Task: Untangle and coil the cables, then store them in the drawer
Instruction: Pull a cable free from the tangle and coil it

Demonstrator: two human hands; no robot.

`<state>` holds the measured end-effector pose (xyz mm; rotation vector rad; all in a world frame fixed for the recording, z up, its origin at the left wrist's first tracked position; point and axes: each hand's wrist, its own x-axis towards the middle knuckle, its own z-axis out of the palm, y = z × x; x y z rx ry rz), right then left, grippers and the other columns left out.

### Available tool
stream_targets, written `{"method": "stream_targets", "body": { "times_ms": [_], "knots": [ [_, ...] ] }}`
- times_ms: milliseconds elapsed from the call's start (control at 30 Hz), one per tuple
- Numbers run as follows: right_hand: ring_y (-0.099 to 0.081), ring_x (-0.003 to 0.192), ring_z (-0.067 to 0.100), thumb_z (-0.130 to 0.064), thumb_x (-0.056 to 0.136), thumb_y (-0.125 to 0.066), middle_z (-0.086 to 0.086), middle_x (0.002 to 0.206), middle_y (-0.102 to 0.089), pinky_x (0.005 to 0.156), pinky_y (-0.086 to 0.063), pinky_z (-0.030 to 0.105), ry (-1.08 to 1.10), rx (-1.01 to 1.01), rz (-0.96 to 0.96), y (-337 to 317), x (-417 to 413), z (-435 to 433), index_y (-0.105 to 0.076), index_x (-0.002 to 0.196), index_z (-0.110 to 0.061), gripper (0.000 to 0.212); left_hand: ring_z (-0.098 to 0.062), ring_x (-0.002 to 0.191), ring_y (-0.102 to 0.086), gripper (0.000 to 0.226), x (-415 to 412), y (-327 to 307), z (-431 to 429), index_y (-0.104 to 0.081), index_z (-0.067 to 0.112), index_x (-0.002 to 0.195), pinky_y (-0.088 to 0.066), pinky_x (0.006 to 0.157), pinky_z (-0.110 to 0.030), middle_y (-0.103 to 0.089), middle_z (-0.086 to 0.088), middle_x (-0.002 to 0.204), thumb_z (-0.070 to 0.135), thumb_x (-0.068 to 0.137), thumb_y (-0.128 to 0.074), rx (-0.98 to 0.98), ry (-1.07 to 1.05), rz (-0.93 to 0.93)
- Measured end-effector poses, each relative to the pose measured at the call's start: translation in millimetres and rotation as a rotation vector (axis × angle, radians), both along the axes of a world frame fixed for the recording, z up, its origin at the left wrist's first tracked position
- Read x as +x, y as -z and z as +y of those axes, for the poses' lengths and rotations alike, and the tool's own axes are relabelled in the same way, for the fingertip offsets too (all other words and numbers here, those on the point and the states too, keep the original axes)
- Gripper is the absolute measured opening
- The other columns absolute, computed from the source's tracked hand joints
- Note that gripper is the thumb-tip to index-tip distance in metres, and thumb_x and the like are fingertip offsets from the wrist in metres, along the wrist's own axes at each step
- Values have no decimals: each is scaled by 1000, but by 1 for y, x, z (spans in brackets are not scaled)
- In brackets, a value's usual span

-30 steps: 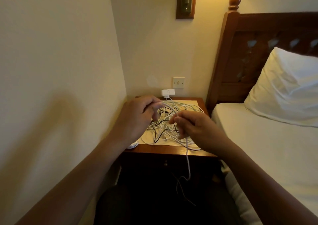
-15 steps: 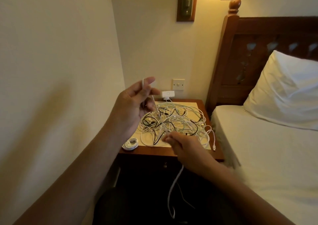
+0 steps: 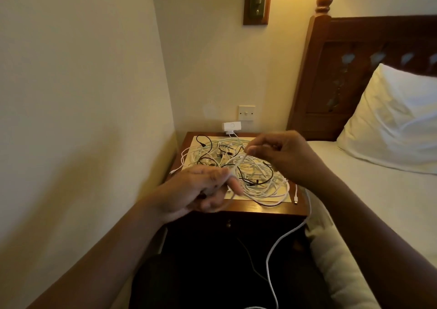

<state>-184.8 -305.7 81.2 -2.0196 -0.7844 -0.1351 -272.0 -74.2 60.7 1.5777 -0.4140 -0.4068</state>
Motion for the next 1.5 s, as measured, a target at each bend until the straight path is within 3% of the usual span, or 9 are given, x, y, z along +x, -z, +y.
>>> {"method": "stream_targets", "body": {
  "times_ms": [233,300,400,533,767,933,1133,1367,1500],
  "knots": [
    [-56,57,9,-41,105,-49,-12,67,-62,56,-53,30,-81,-133,158,78,-44,12,-71,102,-36,23,-8,48,-39,40,28,-28,2,-62,-3,122,-37,49,-21,-50,1,63,26,107,-39,-577,-329,-31],
    [-62,66,8,-43,107,-48,-12,76,-66,64,-57,33,-131,-223,106,77,-64,20,-70,103,-34,24,-13,53,-50,34,33,-22,-6,-62,0,123,-48,54,-23,-62,-3,70,21,108,-41,-445,-473,-125],
    [-61,71,9,-43,105,-50,-6,79,-66,65,-51,32,-166,-330,40,44,-78,30,-65,98,-29,22,-17,60,-64,29,35,-2,-13,-62,11,130,-54,61,-25,-72,-4,74,22,108,-46,81,-621,-330],
    [-55,60,-6,-37,102,-59,-17,60,-56,55,-32,13,-52,-360,-134,-9,-58,23,-73,101,-28,17,-19,54,-58,32,29,11,-7,-70,24,102,-48,58,-28,-70,-8,72,33,109,-41,375,-401,-311],
    [-65,76,9,-43,97,-65,-9,86,-75,69,-53,35,65,-125,-95,5,16,0,-79,102,-34,18,-6,42,-30,43,6,9,21,-69,0,106,-32,48,-20,-38,1,53,35,105,-44,-223,-120,46],
    [-62,94,0,-38,107,-46,-13,103,-71,79,-50,23,61,-181,45,79,27,-13,-73,109,-30,28,-6,42,-15,36,7,-19,37,-69,8,87,-23,43,-19,-29,7,50,29,102,-44,-496,-318,-9],
    [-60,79,3,-91,83,-8,-11,82,-64,74,-52,34,203,-444,151,193,16,-59,-57,85,-38,72,-6,42,-26,34,14,-46,70,-65,10,100,-30,46,-17,-29,9,53,31,109,-40,-696,-547,-55],
    [-67,96,8,-51,99,-59,-10,104,-69,85,-53,25,37,-708,393,196,13,-73,-65,106,-38,16,-4,42,-26,32,17,-48,47,-66,9,107,-26,47,-20,-32,8,53,27,108,-39,-595,-501,-103],
    [-53,125,6,-52,88,-74,-15,137,-53,105,-46,28,13,-526,281,124,7,-51,-43,151,-30,73,-6,40,-25,28,14,-41,23,-66,6,100,-23,45,-23,-29,6,53,25,102,-46,-371,-307,-65]
  ]
}}
